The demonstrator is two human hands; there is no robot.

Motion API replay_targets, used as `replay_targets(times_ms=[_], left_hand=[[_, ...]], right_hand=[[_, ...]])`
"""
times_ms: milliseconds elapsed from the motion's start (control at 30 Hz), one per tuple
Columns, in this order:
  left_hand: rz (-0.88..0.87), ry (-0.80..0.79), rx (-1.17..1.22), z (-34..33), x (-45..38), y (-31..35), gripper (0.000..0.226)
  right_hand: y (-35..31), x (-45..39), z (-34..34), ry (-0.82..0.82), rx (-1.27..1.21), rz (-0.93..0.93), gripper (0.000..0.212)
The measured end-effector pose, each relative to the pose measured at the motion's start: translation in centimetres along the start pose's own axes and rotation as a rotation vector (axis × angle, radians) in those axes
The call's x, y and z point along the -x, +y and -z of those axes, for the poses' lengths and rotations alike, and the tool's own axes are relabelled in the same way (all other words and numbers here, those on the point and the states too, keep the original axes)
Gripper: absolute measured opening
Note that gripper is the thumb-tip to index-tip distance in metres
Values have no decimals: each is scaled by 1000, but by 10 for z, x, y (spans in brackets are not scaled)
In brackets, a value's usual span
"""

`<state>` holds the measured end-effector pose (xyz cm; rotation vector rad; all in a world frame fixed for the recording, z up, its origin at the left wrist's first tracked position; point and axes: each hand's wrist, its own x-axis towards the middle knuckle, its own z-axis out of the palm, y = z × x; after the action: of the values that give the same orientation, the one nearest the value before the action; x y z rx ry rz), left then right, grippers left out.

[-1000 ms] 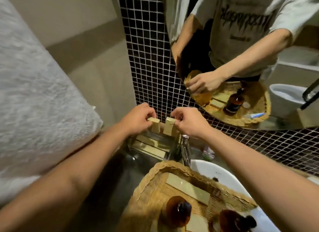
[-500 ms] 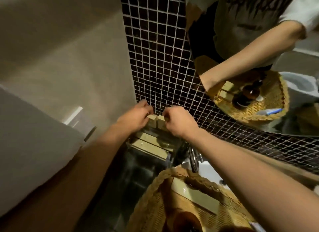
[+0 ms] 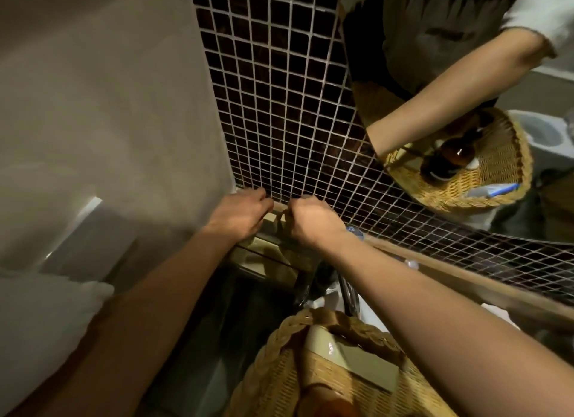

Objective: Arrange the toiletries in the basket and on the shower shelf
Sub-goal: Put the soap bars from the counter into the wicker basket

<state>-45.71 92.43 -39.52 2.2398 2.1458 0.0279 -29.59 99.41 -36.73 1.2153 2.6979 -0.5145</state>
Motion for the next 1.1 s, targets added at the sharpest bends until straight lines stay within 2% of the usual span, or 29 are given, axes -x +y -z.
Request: replay_targets(times_ms=[200, 333, 633, 800, 900, 967, 1100], left_hand=[[-21, -75, -152, -9, -9, 4, 29], [-2, -155, -156, -16, -16, 3, 34], [44, -80, -76, -31, -15, 3, 26], [99, -72, -99, -35, -12, 6, 33], [133, -96, -77, -35, -12, 6, 32], [161, -106, -59, -34, -8, 7, 33], [125, -144, -44, -30, 3, 14, 32]], right_hand=[[-8, -18, -5, -145, 20, -65, 40], [-9, -22, -14, -139, 43, -68, 44], [-8, -24, -30, -97, 9, -55, 48], [-1, -21, -34, -104, 6, -66, 51], [0, -19, -31, -80, -87, -100, 50], [-2, -15, -28, -57, -242, -184, 47], [-8, -5, -22, -115, -534, -295, 40]])
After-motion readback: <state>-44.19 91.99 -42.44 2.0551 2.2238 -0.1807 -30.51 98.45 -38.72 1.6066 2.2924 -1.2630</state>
